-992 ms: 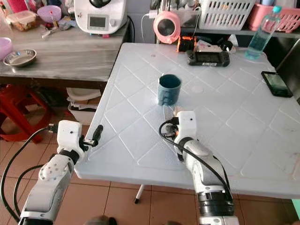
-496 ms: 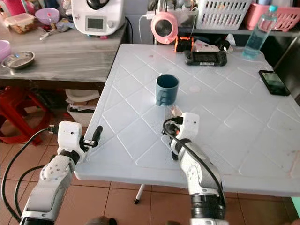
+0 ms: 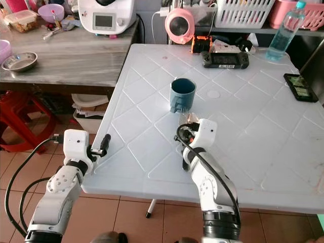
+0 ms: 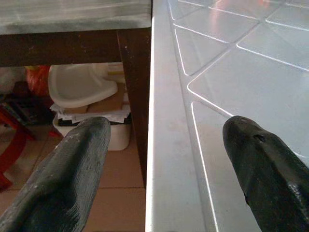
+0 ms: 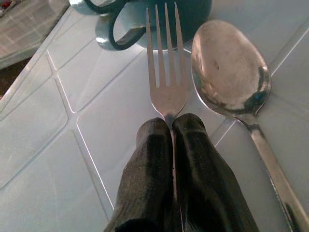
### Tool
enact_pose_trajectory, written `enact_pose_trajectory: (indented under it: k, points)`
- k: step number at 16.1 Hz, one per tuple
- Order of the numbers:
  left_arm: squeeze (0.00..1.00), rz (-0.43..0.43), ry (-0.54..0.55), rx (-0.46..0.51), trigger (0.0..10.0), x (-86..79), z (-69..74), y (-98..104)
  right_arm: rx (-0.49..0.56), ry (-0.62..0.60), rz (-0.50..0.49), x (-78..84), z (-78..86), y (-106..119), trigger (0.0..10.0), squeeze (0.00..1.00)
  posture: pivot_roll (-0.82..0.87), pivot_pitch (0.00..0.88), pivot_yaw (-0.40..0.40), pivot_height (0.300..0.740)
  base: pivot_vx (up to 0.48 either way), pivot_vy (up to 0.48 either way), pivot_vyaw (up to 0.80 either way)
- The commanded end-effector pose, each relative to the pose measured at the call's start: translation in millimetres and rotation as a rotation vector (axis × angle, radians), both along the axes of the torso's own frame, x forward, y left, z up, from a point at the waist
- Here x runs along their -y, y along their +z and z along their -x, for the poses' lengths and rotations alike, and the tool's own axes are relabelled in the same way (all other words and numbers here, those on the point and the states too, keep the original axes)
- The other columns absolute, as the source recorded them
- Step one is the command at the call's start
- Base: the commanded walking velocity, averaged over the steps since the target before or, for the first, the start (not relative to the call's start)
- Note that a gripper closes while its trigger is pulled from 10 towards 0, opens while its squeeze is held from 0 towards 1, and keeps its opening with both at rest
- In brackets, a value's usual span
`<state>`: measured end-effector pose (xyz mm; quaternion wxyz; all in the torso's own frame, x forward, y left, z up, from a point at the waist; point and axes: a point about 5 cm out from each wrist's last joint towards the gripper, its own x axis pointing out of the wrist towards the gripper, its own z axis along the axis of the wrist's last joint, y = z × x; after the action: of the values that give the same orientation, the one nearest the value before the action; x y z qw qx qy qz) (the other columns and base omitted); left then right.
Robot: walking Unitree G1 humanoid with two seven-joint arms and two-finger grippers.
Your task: Setting the table
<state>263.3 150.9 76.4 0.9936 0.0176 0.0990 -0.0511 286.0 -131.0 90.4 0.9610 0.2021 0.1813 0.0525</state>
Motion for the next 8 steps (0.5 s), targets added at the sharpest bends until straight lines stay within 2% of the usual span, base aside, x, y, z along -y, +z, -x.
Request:
enact_pose_trajectory:
  k: [1,4,8]
  points:
    - [0.0,0.006,0.011,0.002,10.0,-0.5,-3.2,0.2,-0.008,-0.01,-0.024,-5.4,2.3,-2.8,10.0,0.0,-0.02,0.0,0.032,0.74,0.0,0.0,0.0]
    - [0.0,0.017,-0.007,0.01,10.0,3.9,-5.6,1.0,-0.042,-0.009,-0.01,-4.7,3.9,-6.6,10.0,0.0,-0.02,0.0,0.03,0.74,0.0,0.369,0.0]
    - [0.0,0.023,-0.009,0.011,10.0,5.2,-5.7,0.4,-0.055,-0.022,-0.013,-4.2,6.0,-7.5,10.0,0.0,-0.02,0.0,0.029,0.74,0.0,0.443,-0.65]
